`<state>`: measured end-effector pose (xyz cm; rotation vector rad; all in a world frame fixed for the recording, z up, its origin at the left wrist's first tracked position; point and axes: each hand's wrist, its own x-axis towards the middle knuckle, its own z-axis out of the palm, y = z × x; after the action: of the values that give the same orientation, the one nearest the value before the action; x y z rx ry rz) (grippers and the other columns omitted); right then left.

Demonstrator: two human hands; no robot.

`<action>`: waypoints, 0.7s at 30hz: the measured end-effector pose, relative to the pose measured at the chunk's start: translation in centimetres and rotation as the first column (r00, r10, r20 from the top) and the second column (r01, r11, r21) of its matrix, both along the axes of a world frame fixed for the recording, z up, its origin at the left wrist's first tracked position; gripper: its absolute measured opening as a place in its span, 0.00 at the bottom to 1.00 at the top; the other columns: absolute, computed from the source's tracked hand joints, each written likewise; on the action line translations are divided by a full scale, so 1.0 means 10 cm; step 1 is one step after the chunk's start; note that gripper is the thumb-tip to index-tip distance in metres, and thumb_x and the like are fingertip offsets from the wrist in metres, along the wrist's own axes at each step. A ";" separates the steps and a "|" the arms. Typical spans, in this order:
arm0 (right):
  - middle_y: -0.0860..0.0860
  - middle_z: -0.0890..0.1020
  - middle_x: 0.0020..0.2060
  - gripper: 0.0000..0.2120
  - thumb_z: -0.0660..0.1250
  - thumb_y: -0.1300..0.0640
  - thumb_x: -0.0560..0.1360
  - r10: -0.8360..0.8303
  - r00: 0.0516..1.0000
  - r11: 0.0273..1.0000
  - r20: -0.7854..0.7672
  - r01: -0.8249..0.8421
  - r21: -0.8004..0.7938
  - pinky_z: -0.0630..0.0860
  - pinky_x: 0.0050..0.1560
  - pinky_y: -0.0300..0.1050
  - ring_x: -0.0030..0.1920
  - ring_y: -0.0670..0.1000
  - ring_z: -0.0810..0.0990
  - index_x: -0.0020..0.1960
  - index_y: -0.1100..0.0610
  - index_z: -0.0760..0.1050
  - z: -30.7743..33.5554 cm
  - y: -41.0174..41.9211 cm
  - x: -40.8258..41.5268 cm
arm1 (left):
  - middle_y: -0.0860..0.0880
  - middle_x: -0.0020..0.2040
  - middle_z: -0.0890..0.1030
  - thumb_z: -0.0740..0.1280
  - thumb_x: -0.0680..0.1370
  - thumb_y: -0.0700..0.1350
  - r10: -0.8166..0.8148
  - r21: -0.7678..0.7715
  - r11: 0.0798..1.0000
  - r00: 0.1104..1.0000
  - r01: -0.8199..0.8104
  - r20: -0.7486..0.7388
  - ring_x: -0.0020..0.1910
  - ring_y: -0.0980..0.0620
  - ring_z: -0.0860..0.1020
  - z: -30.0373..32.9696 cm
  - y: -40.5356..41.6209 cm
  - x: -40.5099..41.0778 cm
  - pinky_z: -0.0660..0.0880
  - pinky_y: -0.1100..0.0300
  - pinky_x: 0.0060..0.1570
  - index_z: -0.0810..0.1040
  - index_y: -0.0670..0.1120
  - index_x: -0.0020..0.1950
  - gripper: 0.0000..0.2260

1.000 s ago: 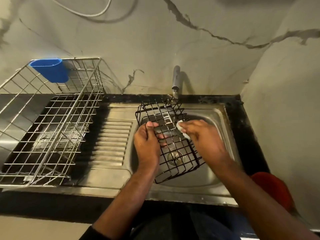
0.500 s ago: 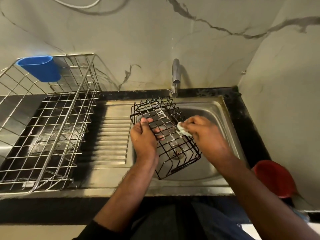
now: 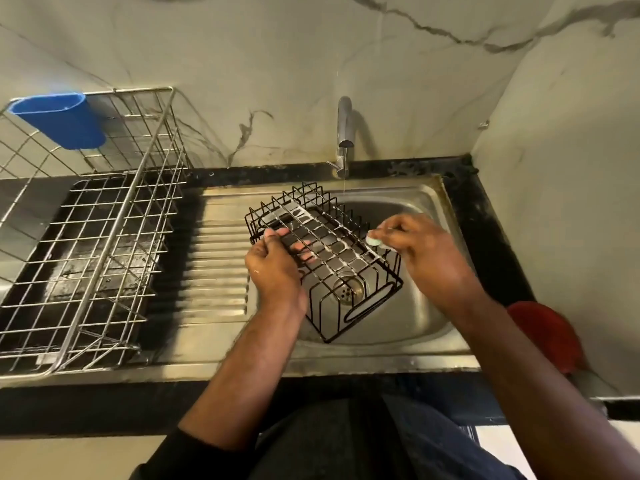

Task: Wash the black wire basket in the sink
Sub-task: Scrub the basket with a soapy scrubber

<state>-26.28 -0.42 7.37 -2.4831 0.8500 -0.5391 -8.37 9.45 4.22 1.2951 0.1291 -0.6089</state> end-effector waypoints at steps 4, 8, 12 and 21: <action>0.42 0.74 0.58 0.15 0.64 0.58 0.80 0.278 0.959 0.957 0.045 -0.281 0.076 0.76 0.60 0.44 0.58 0.39 0.72 0.63 0.43 0.78 0.13 0.43 0.21 | 0.46 0.38 0.83 0.59 0.87 0.48 0.040 0.031 0.999 0.997 -0.038 -0.070 0.35 0.48 0.82 0.01 -0.04 -0.02 0.79 0.58 0.30 0.79 0.42 0.55 0.13; 0.47 0.75 0.61 0.22 0.50 0.47 0.81 0.400 0.916 0.916 0.009 -0.400 -0.003 0.74 0.59 0.40 0.59 0.42 0.71 0.66 0.47 0.78 0.11 0.35 0.16 | 0.51 0.31 0.83 0.60 0.86 0.47 0.075 0.068 0.996 0.982 -0.064 -0.174 0.27 0.53 0.81 0.03 -0.06 0.06 0.79 0.59 0.30 0.78 0.42 0.57 0.10; 0.50 0.79 0.60 0.24 0.61 0.68 0.76 0.145 0.987 0.980 0.074 -0.133 -0.150 0.78 0.58 0.43 0.60 0.45 0.72 0.67 0.50 0.78 -0.01 0.06 0.03 | 0.49 0.32 0.84 0.62 0.86 0.46 0.111 0.102 0.991 0.962 -0.088 -0.249 0.27 0.53 0.81 -0.01 -0.05 0.12 0.80 0.58 0.32 0.73 0.46 0.50 0.07; 0.53 0.79 0.58 0.23 0.59 0.72 0.74 0.275 0.948 0.947 0.163 -0.238 -0.217 0.66 0.65 0.33 0.61 0.51 0.75 0.63 0.57 0.80 -0.04 0.10 0.09 | 0.48 0.37 0.83 0.58 0.86 0.43 0.069 0.043 0.997 0.900 -0.056 -0.431 0.27 0.53 0.82 -0.27 -0.17 0.37 0.79 0.59 0.24 0.80 0.44 0.48 0.13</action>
<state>-25.39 0.61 6.96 -2.6100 0.4053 -0.7836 -4.63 7.79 1.52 1.1615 0.5477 -0.8361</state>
